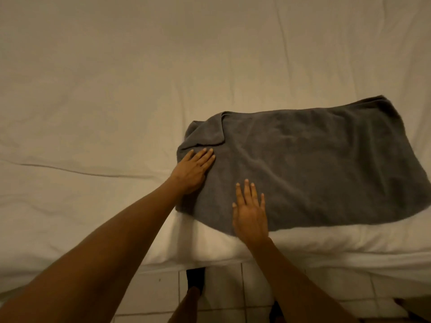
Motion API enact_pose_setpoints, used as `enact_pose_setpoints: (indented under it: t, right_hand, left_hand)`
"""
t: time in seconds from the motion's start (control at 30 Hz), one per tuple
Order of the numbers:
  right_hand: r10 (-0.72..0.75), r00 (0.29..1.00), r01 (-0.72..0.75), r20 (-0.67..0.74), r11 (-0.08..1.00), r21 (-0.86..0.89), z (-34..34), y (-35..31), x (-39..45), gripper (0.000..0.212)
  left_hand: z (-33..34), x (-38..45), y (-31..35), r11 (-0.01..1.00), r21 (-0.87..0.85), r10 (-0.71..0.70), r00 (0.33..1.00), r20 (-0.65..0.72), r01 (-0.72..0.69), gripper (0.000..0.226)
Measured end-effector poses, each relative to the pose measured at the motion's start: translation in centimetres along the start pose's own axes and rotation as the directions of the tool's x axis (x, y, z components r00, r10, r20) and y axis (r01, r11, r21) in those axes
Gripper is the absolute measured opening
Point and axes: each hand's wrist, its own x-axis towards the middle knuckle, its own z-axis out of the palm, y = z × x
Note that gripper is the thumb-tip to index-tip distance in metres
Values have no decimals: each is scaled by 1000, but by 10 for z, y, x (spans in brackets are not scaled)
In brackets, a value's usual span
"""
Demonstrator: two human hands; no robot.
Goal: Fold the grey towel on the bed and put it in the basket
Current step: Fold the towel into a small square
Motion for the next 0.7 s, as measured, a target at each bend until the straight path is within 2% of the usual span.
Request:
enact_pose_setpoints:
  t: [0.13,0.3,0.4,0.57,0.7]
  right_hand:
    - [25,999,-24,37,999,-25,20,-40,11,70]
    - [121,988,-114,-92,991,73,27,-80,8,59]
    - [78,986,-72,-150,997,41,31,-98,2,55]
    - [20,992,-28,-129,998,-60,37,-103,-6,59]
    - [-88,991,62,-102,969,-237,40,-85,-11,69]
  left_hand:
    - [-6,23,-38,989,122,86,995,-53,-79,57]
    - [-12,30,-102,986,141,-71,991,-114,86,59]
    - [-5,25,-124,991,119,-51,993,-110,64,58]
    - [31,-3,-105,998,-32,46,985,-164,-52,60]
    - [69,-41,-79,994,-60,82,983,-165,-93,66]
